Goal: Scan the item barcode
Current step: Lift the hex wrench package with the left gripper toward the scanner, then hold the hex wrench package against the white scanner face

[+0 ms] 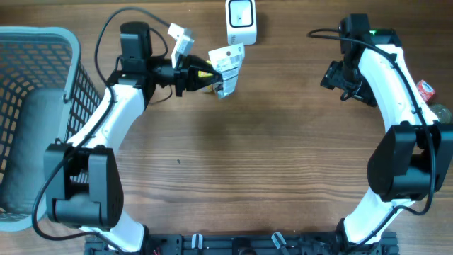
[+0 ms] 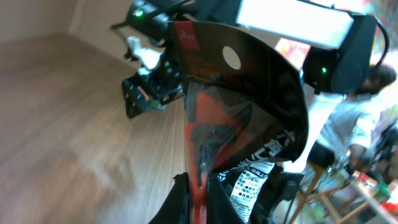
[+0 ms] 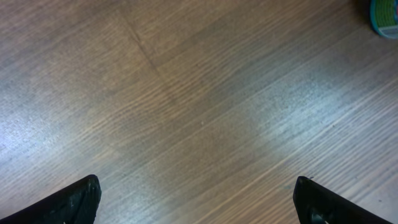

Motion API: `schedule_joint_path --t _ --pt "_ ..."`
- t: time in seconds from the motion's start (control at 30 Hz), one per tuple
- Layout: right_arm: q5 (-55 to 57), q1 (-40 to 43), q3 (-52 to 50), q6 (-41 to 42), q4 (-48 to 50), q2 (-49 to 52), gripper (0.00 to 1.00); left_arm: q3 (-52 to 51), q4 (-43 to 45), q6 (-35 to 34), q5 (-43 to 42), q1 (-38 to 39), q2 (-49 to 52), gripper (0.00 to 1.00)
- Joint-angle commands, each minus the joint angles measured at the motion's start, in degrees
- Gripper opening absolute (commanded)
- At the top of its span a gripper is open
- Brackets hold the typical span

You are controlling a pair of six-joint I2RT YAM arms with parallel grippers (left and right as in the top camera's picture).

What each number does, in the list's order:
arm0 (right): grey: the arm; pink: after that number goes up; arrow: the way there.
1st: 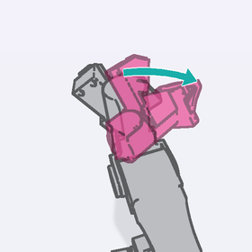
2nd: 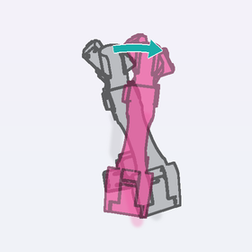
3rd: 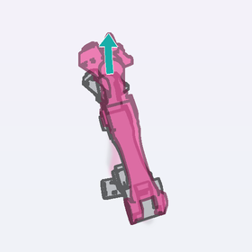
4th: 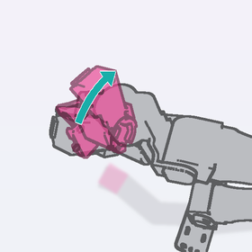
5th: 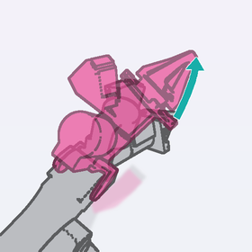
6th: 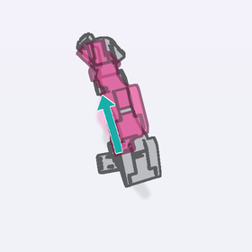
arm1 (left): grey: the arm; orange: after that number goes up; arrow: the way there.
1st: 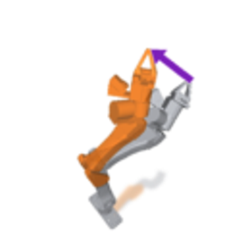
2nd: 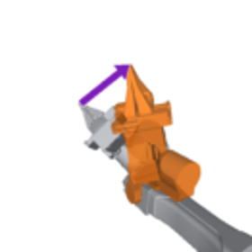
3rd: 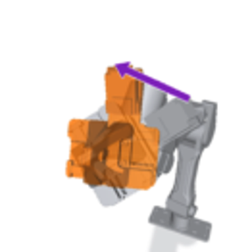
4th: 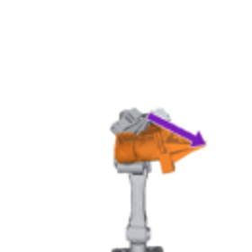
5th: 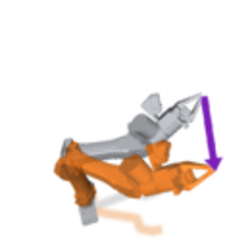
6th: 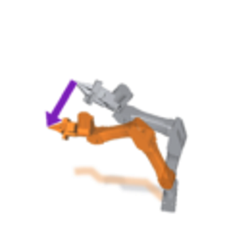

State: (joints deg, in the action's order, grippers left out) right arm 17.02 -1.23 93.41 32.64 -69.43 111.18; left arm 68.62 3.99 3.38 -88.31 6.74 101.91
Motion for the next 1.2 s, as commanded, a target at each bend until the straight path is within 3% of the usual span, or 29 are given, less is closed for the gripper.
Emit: schedule_joint_path --t 0.0,0.07,0.27,0.33,0.43,0.5,0.6,0.77,0.93,1.17 --pt "1.2 0.0 -0.3 -1.1 0.8 1.0 1.0 0.7 13.5 -9.5 -2.0 2.7 -1.9 0.04" --pt "1.2 0.0 -0.3 -1.0 0.7 1.0 1.0 0.7 18.4 -14.7 -2.0 3.5 -1.9 0.04" --pt "1.2 0.0 -0.3 -1.1 0.8 1.0 1.0 0.7 18.3 -18.2 -2.0 3.4 -1.9 0.04" --pt "1.2 0.2 -0.3 -1.1 0.8 1.0 1.0 0.7 18.3 -23.7 0.9 3.5 -1.9 0.04" --pt "1.2 0.2 -0.3 -1.2 0.7 1.0 1.0 0.7 16.8 -32.7 20.9 3.7 -1.9 0.04" --pt "1.2 0.2 -0.3 -1.4 0.0 1.0 1.0 0.7 12.5 -33.1 33.0 3.9 -1.9 0.04" --pt "-7.6 1.6 -0.3 -3.1 0.5 1.0 0.95 0.7 5.6 -32.6 53.3 7.0 -1.9 0.04" --pt "-9.4 7.1 -0.3 -3.1 1.0 1.0 0.9 0.9 3.8 -31.6 69.5 12.0 -1.9 0.04" --pt "-9.4 7.3 -0.3 -3.1 1.7 1.0 0.9 5.4 -1.1 -28.7 86.1 15.2 -1.9 0.04" --pt "-9.4 7.3 -0.3 -3.1 1.7 1.0 0.88 24.3 -2.0 -28.7 100.7 14.0 3.8 0.04"
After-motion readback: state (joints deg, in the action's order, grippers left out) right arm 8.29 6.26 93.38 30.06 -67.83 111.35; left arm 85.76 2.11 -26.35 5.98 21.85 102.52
